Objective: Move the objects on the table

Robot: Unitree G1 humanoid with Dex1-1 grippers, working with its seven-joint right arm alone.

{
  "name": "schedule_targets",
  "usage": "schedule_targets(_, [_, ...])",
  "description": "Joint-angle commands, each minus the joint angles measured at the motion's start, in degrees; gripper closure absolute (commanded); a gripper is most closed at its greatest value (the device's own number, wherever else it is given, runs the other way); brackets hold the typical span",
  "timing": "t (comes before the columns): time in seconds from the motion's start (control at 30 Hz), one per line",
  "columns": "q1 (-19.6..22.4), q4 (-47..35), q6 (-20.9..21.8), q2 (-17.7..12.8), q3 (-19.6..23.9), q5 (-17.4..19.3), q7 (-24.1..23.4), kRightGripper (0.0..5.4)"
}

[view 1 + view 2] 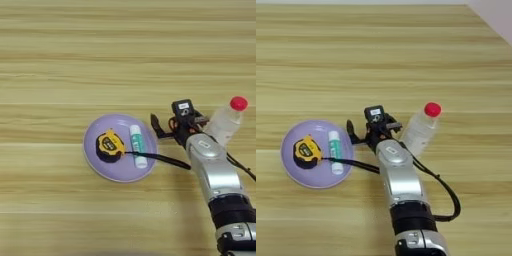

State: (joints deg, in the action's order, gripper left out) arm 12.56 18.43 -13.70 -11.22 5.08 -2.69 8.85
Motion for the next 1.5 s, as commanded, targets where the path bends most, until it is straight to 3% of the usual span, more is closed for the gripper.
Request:
schedule_targets(0.03, [4.17, -1.58, 0.34, -1.35, 1.14, 0.45, -1.48, 0.04])
schedule_targets(0.43, [4.58, 1.65, -0.09, -2.17, 2.12, 1.29, -1.62, 0.04])
schedule_targets(0.73, [6.94, 8.95, 1.04, -2.82, 3.53, 1.51, -3.03, 0.04])
schedule_targets(0.97, [8.34, 12.04, 0.82, -2.83, 5.36, 3.50, -3.49, 0.04])
schedule_targets(1.5, [11.36, 18.45, -5.25, -2.00, 9.69, 10.37, -2.62, 0.04])
